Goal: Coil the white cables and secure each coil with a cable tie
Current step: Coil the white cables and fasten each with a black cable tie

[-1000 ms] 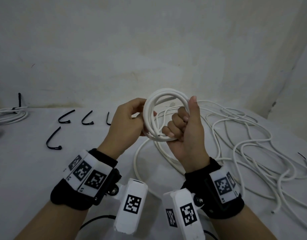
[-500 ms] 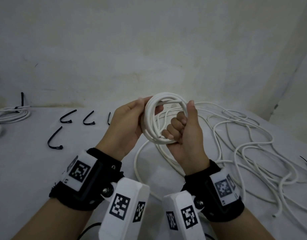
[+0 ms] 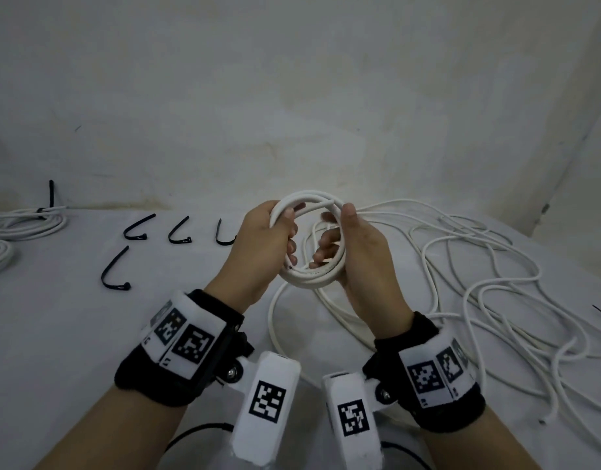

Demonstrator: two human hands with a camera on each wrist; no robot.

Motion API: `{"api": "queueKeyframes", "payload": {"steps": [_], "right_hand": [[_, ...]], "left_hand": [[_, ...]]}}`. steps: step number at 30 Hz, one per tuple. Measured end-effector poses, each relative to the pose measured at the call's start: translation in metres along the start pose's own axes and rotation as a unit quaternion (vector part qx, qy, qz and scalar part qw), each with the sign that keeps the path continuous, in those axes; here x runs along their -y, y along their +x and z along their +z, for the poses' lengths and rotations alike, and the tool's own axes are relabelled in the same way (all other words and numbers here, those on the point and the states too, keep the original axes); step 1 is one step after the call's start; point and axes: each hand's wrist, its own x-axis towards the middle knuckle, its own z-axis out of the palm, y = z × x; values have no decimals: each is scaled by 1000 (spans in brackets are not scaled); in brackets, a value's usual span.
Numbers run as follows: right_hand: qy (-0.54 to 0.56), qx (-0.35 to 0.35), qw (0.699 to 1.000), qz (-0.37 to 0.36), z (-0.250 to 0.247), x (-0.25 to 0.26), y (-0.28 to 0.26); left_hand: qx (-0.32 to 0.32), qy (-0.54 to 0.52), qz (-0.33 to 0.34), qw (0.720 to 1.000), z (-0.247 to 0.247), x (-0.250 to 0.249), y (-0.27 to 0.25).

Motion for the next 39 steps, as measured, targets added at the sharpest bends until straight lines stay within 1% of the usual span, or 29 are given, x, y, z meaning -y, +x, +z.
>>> {"api": "queueKeyframes", "payload": {"steps": [1, 2, 4, 5, 7, 10, 12, 13, 19, 26, 30, 33, 36, 39], "right_hand": [[-73, -10, 996, -46, -3, -1, 2], [-156, -20, 982, -103, -6, -1, 4], [-287, -24, 934, -213, -14, -2, 8], [-322, -23, 912, -252, -16, -3, 9], [-345, -37, 885, -309, -19, -3, 11], [-374, -81, 837, -391, -21, -4, 11], [-387, -93, 813, -424, -23, -4, 11], [-391, -95, 807, -432, -23, -4, 11], [-402, -57, 796, -450, -28, -3, 12], [-379, -123, 792, -462, -23, -5, 10], [-368, -143, 800, -451, -21, -5, 9], [-357, -142, 811, -442, -21, -6, 10], [-355, -136, 811, -445, -22, -6, 11], [-343, -130, 824, -431, -22, -7, 11]], "left_hand": [[2, -2, 0, 1000, -1, -1, 0], [6, -5, -2, 1000, -1, -2, 0], [19, -2, -6, 1000, -3, -2, 0], [28, 6, -7, 1000, -3, -2, 0], [50, 22, -8, 998, -2, -2, -1], [77, 22, -10, 997, 0, -3, -3], [83, 25, -6, 996, 0, -5, -3], [84, 27, -4, 996, 0, -6, -4], [81, 18, -20, 996, -3, -6, -3], [96, 47, -8, 994, 0, -10, -7], [91, 63, -18, 994, -1, -11, -8], [83, 64, -8, 994, -3, -9, -6], [82, 38, -11, 996, -5, -8, -4], [93, 9, -3, 996, -6, -10, -4]]}}
